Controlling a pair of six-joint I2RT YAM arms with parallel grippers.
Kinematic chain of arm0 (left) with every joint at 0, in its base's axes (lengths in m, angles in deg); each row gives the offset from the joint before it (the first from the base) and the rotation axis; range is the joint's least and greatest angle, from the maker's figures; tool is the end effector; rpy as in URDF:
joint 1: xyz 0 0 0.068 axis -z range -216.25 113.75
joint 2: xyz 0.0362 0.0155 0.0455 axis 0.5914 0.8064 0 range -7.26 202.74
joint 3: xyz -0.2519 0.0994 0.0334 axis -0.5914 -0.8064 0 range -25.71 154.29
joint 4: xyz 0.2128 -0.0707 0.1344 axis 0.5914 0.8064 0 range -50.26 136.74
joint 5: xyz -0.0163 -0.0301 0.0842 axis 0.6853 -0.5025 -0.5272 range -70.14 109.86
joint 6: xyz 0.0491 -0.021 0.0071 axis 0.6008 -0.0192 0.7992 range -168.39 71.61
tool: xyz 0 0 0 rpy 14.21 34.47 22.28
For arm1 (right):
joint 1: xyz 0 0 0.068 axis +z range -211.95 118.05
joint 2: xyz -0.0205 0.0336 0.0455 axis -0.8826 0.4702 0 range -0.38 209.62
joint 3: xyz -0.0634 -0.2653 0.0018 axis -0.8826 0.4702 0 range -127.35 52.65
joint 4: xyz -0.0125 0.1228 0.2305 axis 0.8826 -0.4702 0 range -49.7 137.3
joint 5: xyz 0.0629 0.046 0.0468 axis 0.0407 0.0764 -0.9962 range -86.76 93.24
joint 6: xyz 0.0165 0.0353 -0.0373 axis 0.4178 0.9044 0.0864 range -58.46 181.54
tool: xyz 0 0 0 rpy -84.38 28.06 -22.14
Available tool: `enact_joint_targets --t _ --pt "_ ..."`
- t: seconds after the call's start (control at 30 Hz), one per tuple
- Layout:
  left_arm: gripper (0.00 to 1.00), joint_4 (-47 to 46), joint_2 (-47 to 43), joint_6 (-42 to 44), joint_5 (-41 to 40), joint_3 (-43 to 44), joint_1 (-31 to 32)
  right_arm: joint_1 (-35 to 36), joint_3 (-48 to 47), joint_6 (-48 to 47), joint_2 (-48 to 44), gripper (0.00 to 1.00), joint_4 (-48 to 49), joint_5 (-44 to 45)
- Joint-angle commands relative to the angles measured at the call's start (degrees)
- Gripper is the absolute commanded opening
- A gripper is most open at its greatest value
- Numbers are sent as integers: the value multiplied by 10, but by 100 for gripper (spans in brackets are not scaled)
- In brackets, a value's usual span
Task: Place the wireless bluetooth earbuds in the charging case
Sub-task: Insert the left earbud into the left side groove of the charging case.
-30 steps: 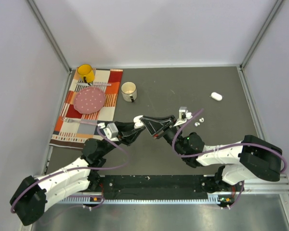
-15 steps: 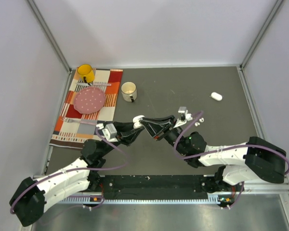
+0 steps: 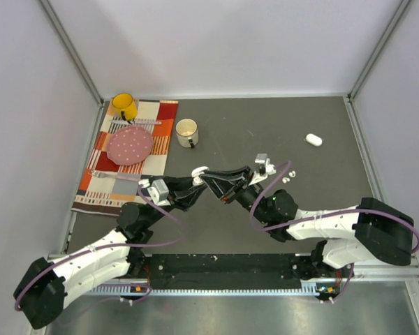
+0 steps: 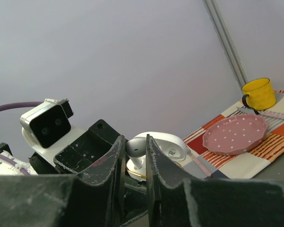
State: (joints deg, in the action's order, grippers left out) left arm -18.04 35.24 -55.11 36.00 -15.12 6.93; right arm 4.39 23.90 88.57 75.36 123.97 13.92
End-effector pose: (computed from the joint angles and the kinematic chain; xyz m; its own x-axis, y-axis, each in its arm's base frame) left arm 0.1117 -0.1183 0.2605 0.2176 -0.3584 -0.9078 0.8711 0.4908 0.0151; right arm 0.1106 0.2361 0.2850 -0.2027 0.6502 -0.7322 -0.8345 0.2766 0.4765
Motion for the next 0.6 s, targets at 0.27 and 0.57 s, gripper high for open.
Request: enact_joint_targets --t 0.27,0.57 --pt "0 -28 -6 12 -5 4 1 9 -41 -7 17 0 155 -7" --pt "0 -42 -3 17 -10 7 1 10 -22 7 33 0 155 0"
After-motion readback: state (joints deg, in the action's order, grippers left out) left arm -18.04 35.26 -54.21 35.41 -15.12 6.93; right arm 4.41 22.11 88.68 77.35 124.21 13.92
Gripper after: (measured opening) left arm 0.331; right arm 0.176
